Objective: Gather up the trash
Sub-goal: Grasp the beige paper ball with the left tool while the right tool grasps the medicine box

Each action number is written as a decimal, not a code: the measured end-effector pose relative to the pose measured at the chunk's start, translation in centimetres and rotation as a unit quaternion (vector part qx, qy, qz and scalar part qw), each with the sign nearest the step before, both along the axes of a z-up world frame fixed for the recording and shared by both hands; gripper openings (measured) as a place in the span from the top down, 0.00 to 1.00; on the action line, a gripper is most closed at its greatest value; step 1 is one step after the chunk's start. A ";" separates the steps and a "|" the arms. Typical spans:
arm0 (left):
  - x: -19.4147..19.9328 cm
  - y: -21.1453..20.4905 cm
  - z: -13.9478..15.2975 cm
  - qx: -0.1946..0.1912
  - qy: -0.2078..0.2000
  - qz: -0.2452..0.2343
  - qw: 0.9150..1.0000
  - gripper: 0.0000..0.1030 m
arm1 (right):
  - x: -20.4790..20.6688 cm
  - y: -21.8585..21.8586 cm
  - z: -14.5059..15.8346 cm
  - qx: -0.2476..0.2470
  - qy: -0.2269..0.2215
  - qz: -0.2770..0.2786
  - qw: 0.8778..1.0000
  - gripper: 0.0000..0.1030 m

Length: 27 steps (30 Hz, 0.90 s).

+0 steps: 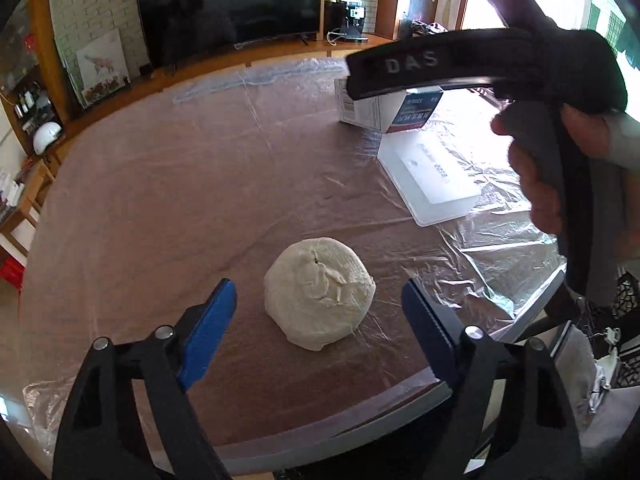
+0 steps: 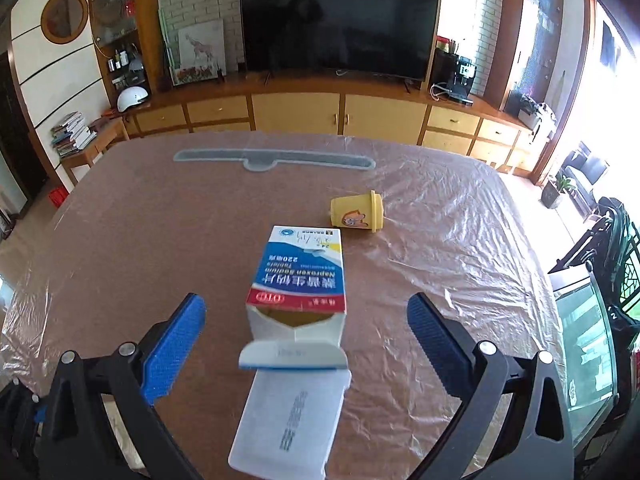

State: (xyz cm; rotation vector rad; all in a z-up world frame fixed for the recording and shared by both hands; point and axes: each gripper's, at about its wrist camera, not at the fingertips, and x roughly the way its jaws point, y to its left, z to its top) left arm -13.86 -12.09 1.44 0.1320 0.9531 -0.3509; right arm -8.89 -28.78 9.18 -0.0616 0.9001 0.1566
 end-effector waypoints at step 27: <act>0.0 -0.4 0.5 -0.013 -0.003 -0.031 0.999 0.49 | 1.7 -0.8 -0.5 0.105 0.047 0.019 0.993 0.56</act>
